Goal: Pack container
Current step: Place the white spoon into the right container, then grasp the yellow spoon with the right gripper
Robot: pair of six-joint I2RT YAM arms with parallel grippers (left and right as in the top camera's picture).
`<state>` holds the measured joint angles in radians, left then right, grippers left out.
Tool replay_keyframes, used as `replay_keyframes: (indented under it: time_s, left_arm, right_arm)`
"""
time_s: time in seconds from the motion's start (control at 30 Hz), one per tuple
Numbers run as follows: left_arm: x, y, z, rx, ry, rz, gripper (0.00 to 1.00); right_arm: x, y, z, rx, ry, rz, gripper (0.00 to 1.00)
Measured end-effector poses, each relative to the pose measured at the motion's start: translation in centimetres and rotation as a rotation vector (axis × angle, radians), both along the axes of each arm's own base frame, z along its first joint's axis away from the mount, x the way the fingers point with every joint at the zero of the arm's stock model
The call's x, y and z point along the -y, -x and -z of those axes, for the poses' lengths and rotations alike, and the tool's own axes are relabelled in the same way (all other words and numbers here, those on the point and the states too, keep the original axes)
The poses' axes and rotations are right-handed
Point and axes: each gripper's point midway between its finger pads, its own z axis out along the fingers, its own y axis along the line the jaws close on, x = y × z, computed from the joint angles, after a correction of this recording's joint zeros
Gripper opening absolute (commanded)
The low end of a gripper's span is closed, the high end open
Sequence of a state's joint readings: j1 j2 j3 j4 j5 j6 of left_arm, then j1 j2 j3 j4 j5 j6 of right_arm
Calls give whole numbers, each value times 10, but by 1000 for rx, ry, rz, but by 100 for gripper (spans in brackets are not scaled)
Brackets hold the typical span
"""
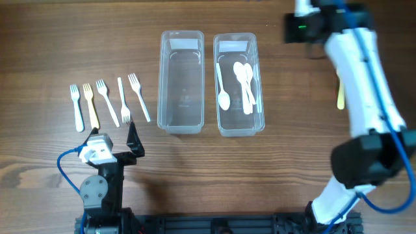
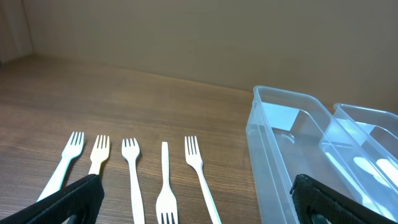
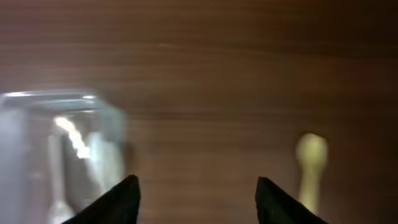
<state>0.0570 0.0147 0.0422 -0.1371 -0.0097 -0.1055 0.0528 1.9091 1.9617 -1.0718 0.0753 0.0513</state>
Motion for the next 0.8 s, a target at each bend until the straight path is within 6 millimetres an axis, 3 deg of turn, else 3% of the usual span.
replay_keyframes:
  time_s: [0.17, 0.23, 0.33, 0.5, 0.63, 0.8]
  left_arm:
    - [0, 0, 0, 0, 0, 0, 100]
    - [0, 0, 0, 0, 0, 0, 100]
    - [0, 0, 0, 0, 0, 0, 100]
    - [0, 0, 0, 0, 0, 0, 99]
    - [0, 0, 0, 0, 0, 0, 100]
    - [0, 0, 0, 0, 0, 0, 100]
  right_arm:
    - [104, 24, 15, -80, 65, 216, 62]
    - [127, 30, 29, -100, 69, 263, 65]
    - [157, 52, 72, -184, 63, 327, 64]
    - [162, 72, 133, -266, 47, 304, 61]
    - [158, 79, 167, -268, 38, 287, 59]
    - [160, 71, 182, -209, 53, 277, 60]
